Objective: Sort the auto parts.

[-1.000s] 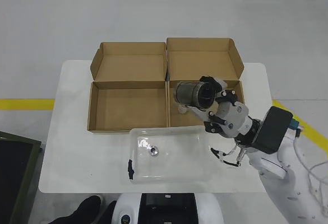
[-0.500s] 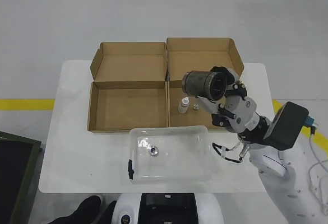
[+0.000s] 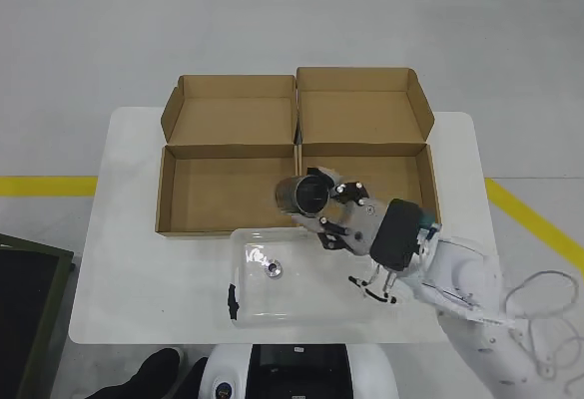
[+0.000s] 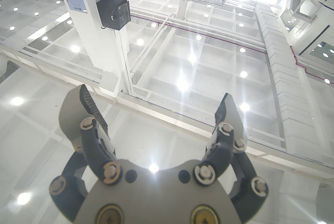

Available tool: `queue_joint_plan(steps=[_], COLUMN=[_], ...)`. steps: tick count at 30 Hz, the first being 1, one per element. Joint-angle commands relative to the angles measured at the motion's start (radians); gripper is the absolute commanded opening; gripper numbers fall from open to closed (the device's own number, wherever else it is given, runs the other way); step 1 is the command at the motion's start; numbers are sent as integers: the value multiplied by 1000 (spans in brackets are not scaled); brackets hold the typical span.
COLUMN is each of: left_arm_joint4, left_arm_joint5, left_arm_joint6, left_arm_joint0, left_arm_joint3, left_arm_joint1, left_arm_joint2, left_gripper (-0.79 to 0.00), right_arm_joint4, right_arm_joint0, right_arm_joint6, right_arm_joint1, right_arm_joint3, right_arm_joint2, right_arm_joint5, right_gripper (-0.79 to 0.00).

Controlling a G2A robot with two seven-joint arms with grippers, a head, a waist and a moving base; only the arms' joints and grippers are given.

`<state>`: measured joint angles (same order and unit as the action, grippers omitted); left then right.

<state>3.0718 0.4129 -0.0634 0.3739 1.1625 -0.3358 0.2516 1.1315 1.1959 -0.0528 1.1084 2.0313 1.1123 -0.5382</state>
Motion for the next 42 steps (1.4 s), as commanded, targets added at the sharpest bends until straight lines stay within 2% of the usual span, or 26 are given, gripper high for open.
queue_joint_plan(steps=[1,9,15,21,30,42], left_arm_joint4=[0,0,0,0,0,0], left_arm_joint5=[0,0,0,0,0,0], left_arm_joint6=[0,0,0,0,0,0], left_arm_joint0=[0,0,0,0,0,0], left_arm_joint3=[0,0,0,0,0,0], left_arm_joint1=[0,0,0,0,0,0], left_arm_joint2=[0,0,0,0,0,0], left_gripper=[0,0,0,0,0,0], right_arm_joint4=[9,77,103,124,116,89], right_arm_joint0=[4,-33,-115,-196,-366,-533], right_arm_joint6=[24,116,157,163,206,226], right_arm_joint1=[3,13,36,69,134,236], right_arm_joint3=[-20,-75,-165,-266,-408,-625], right_arm_joint2=[-23,-88,-173,-264,-381,-529], right_arm_joint5=[-1,-13,-4,51,87,96], right_gripper=[-785,-785,-785,-785,-785,-785])
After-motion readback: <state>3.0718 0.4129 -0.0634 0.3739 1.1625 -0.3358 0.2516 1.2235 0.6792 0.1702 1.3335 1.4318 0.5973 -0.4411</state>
